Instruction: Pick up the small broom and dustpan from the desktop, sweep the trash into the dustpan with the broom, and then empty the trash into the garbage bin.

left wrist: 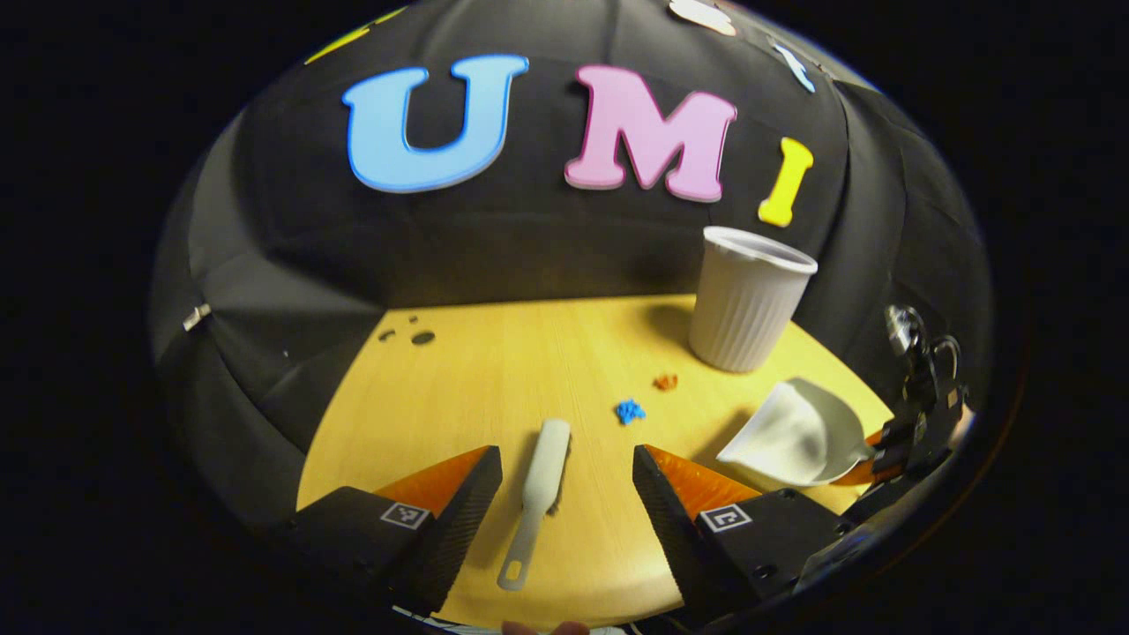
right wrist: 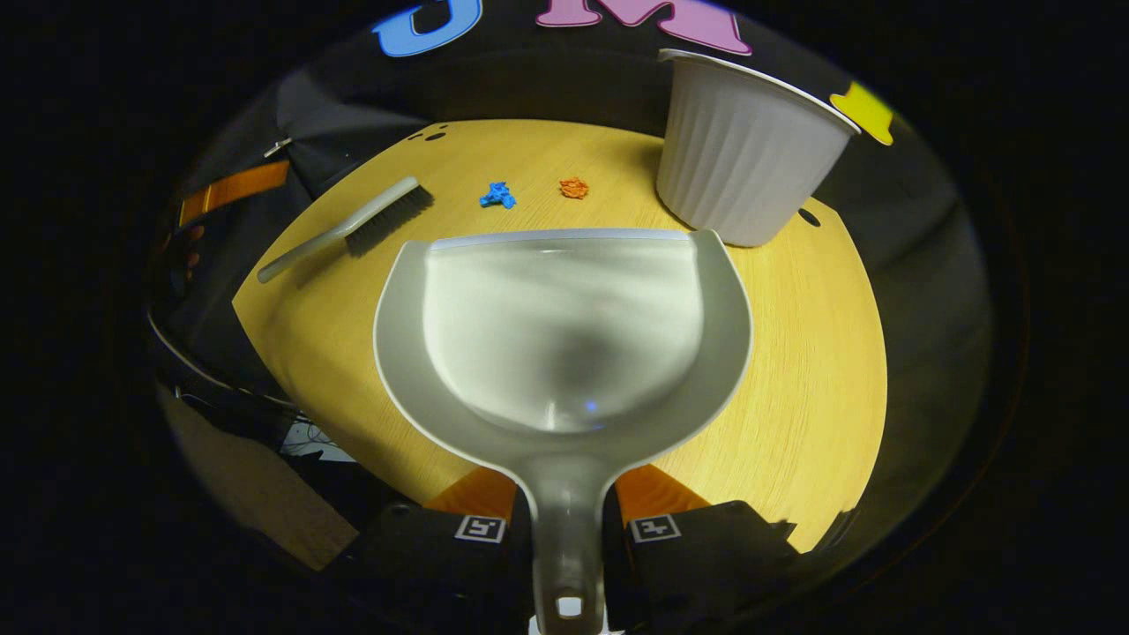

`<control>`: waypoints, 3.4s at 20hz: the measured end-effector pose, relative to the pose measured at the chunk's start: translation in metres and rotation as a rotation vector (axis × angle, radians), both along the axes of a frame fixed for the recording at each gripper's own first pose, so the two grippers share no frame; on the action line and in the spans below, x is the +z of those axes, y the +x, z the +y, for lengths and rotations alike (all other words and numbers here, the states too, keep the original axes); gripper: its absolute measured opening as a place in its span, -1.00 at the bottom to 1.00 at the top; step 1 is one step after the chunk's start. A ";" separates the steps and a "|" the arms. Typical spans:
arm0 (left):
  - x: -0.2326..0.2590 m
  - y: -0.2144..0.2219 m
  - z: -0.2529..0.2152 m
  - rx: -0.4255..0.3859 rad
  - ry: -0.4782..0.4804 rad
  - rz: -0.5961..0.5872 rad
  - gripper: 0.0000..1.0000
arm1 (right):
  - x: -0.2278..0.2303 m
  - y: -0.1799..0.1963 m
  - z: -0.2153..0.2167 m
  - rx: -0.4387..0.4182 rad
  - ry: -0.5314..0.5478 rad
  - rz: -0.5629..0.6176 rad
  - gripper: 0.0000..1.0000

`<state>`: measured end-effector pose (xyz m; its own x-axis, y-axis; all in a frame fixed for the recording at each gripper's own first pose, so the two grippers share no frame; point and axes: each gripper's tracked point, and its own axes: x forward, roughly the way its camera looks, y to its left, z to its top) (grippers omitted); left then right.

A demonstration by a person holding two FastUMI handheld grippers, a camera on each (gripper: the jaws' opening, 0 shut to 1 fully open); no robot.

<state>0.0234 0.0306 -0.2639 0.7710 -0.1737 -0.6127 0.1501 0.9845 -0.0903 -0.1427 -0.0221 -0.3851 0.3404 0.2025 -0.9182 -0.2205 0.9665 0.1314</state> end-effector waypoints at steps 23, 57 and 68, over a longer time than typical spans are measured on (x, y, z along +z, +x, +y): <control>-0.159 0.012 0.025 -0.047 0.157 0.547 0.17 | -0.006 -0.023 -0.022 -0.048 -0.006 0.046 -0.28; -0.138 0.160 -0.127 -0.415 0.243 0.464 -0.49 | -0.041 0.031 -0.018 0.238 -0.068 0.252 -0.33; -0.122 0.107 -0.201 -0.775 0.154 0.513 -0.49 | -0.044 0.029 -0.021 0.228 -0.065 0.224 -0.28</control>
<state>0.1301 -0.1704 -0.3860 0.1037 -0.4141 -0.9043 0.7466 0.6332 -0.2043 -0.1142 -0.0428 -0.4295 0.0808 0.1887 -0.9787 -0.4052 0.9033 0.1407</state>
